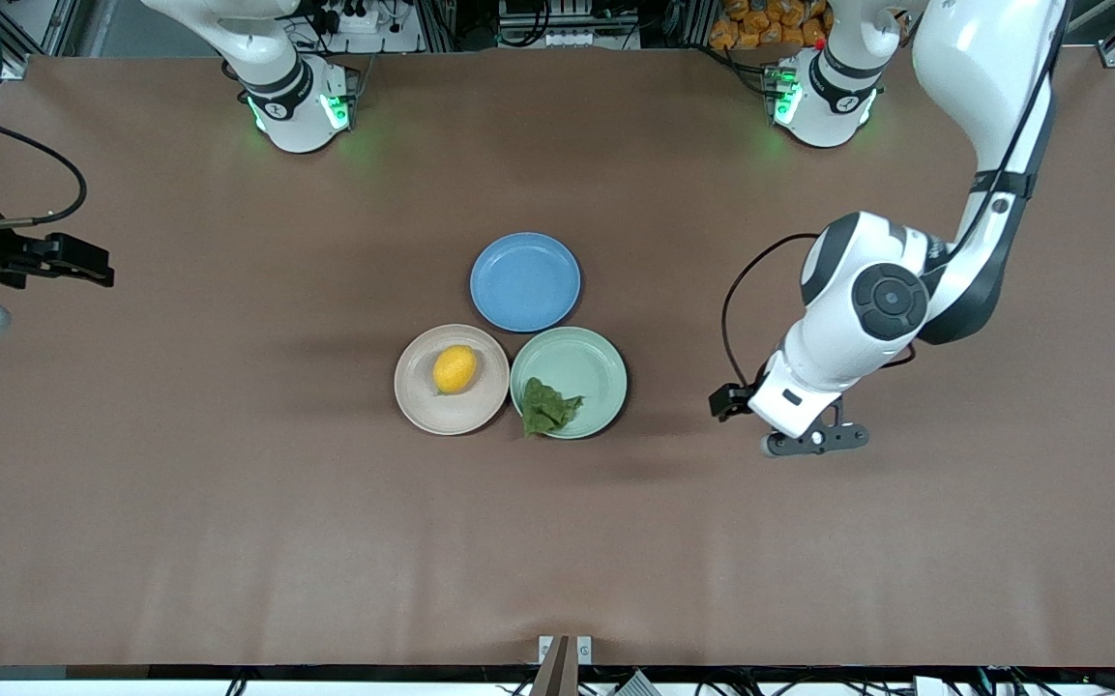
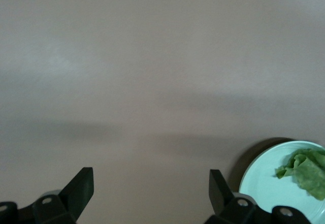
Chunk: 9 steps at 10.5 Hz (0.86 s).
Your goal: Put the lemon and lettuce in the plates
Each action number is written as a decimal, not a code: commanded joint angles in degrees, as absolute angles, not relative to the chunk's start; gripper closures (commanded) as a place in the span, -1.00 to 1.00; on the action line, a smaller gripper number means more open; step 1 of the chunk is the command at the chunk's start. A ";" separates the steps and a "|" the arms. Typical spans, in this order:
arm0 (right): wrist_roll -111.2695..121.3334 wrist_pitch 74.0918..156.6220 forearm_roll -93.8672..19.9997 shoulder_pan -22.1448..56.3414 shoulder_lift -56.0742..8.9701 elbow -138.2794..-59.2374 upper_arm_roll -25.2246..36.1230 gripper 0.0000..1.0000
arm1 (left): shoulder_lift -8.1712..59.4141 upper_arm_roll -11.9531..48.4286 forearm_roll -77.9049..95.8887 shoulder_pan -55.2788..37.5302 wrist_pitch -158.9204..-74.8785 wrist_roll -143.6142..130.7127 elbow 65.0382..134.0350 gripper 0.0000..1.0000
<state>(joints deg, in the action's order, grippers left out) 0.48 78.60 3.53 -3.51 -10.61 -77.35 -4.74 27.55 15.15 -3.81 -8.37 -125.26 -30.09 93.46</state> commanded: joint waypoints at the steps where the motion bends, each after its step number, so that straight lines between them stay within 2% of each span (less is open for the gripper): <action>1: -1.84 78.58 1.95 -1.67 -7.92 -79.88 -1.15 -1.00 | 18.83 15.64 -5.54 -4.67 -121.20 -32.79 100.43 -1.00; 4: -9.32 79.80 1.32 -0.01 -6.06 -83.06 -1.06 -1.00 | 10.40 15.65 -4.93 -4.22 -121.20 -31.12 110.27 -1.00; 9: -3.10 82.17 1.58 0.35 -6.07 -83.23 0.78 -1.00 | 1.60 15.64 1.30 -1.85 -120.41 -20.58 117.40 -1.00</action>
<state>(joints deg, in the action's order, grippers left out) -7.37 80.30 2.26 -0.21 -7.92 -80.98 -1.35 7.94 15.37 -2.76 -3.87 -120.68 -25.74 111.45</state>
